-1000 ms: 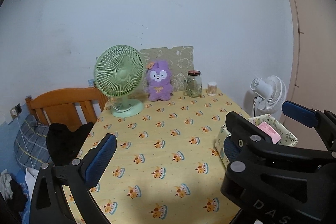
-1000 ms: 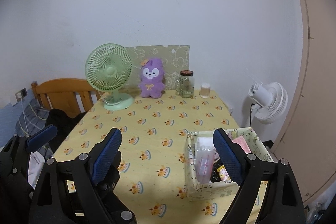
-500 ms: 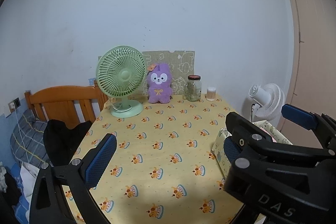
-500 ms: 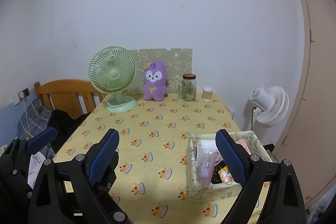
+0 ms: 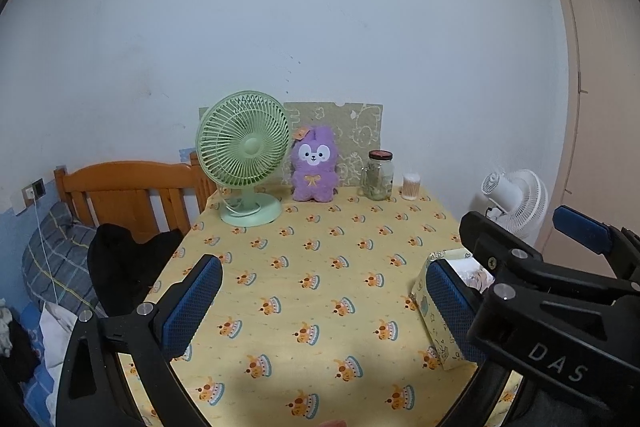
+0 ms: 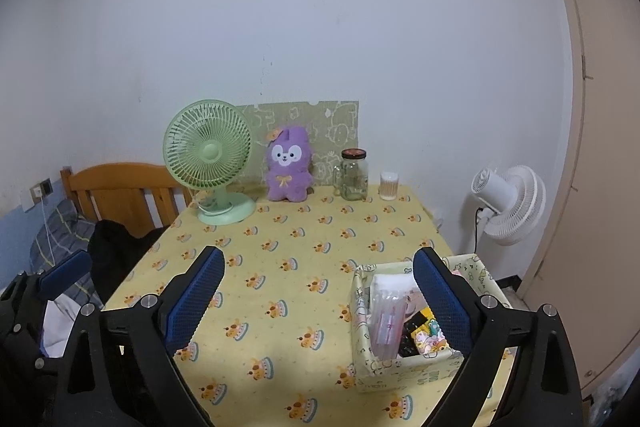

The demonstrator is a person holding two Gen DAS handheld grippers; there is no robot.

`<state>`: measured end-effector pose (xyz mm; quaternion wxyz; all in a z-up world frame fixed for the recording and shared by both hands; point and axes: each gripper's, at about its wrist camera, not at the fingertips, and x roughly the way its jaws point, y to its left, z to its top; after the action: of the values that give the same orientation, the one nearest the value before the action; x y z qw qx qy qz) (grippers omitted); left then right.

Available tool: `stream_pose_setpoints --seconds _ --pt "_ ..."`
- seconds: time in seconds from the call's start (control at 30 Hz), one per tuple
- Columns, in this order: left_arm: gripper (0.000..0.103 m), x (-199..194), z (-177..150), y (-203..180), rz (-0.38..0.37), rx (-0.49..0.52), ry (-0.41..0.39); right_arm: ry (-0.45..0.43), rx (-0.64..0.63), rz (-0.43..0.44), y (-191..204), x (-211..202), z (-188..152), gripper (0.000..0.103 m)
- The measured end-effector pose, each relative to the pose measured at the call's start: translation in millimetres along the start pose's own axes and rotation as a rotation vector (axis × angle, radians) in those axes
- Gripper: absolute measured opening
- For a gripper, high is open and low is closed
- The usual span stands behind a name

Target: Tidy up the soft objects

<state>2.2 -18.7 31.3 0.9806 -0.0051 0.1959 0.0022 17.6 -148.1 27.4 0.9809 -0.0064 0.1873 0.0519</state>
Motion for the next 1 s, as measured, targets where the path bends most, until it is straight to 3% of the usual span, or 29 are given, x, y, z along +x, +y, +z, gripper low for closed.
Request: stream_pose_setpoints --seconds 1.0 --pt "0.103 -1.4 0.9 4.6 0.001 0.003 -0.003 -0.001 0.006 0.002 -1.8 -3.9 0.1 0.098"
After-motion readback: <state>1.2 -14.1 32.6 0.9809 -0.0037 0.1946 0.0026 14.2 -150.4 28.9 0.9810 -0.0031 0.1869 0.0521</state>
